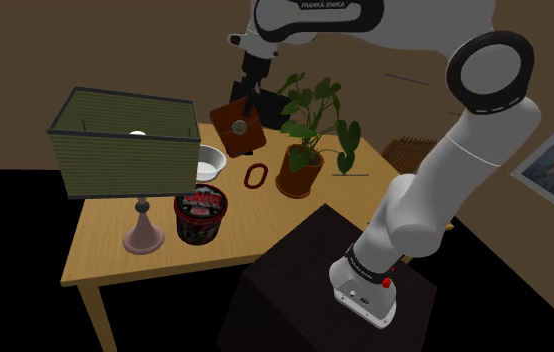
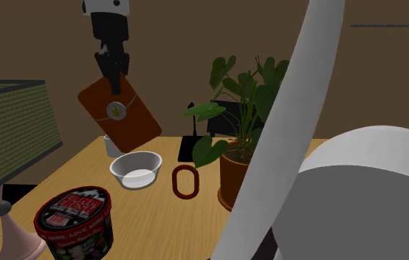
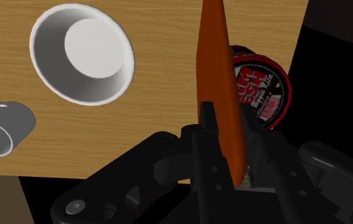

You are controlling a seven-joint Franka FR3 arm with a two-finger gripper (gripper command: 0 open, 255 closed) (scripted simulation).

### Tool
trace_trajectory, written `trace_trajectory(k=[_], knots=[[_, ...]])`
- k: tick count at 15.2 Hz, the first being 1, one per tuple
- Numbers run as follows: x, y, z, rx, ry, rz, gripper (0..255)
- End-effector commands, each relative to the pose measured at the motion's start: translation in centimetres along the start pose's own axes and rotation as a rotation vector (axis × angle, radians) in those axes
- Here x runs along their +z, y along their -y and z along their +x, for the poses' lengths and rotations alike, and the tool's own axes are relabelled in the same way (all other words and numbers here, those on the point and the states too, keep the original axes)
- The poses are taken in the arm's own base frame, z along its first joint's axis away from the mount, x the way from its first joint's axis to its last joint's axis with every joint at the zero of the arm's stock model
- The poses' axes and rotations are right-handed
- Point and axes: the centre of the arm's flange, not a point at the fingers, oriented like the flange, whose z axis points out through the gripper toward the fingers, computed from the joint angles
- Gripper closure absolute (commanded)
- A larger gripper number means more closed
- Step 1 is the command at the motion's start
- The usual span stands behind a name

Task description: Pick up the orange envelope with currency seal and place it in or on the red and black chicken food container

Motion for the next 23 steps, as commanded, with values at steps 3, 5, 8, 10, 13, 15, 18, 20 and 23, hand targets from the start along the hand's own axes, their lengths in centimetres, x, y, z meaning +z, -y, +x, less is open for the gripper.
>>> trace_trajectory(k=[3,5,8,10,13,15,18,20,23], knots=[[-0.7,4.2,3.4,0.002,0.0,0.0,255],[-1.0,6.2,5.1,0.002,0.0,0.0,255],[-1.5,9.2,7.6,0.002,0.0,0.0,255],[-1.1,10.0,8.2,0.002,0.0,0.0,255],[0.5,9.9,8.2,0.002,0.0,0.0,255],[1.5,9.8,8.2,0.002,0.0,0.0,255],[3.1,9.8,8.1,0.002,0.0,0.0,255],[4.2,9.7,8.1,0.002,0.0,0.0,255],[5.8,9.6,8.1,0.002,0.0,0.0,255]])
